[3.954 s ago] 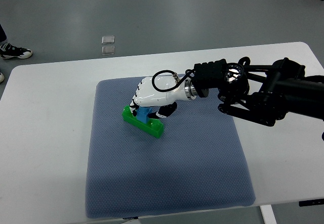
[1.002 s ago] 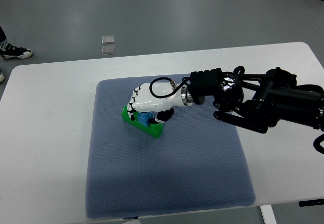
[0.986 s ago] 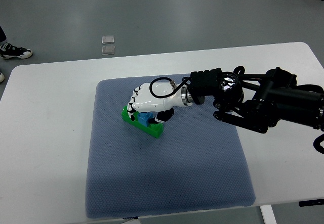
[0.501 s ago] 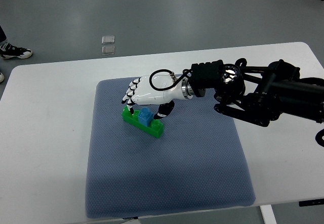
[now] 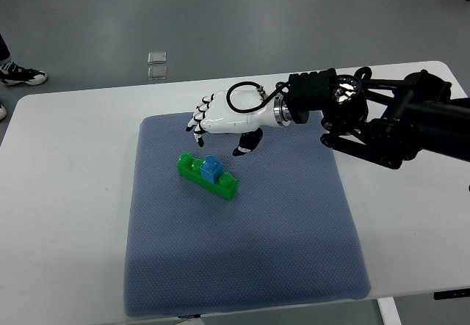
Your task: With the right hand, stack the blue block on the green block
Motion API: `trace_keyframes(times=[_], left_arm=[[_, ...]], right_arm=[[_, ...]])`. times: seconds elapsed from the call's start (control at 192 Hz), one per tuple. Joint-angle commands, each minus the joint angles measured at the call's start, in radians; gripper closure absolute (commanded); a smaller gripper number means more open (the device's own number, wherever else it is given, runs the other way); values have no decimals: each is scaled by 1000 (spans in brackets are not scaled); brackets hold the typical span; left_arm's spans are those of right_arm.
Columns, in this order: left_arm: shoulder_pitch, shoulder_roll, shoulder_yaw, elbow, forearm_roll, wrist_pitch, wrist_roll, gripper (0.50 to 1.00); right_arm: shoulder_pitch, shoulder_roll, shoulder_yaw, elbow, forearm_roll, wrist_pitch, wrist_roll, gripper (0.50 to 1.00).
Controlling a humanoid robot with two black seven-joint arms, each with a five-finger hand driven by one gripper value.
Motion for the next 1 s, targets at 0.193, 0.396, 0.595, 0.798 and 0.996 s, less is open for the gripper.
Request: trace_keyframes(times=[0.193, 0.396, 0.595, 0.798, 0.996], left_arm=[[0, 0, 0, 0, 0, 0, 1, 500], [0, 0, 0, 0, 0, 0, 0, 500], [0, 0, 0, 0, 0, 0, 1, 500], [0, 0, 0, 0, 0, 0, 0, 500], [0, 0, 0, 0, 0, 0, 0, 500]], right_arm=[[22, -55, 17, -121, 291, -1, 1, 587], [3, -53, 95, -270, 671, -1, -5, 589], [-65, -52, 103, -379, 972, 0, -8, 589], [-106, -53, 103, -408, 1312, 0, -11, 589], [-157, -47, 105, -424, 1650, -1, -13, 589]])
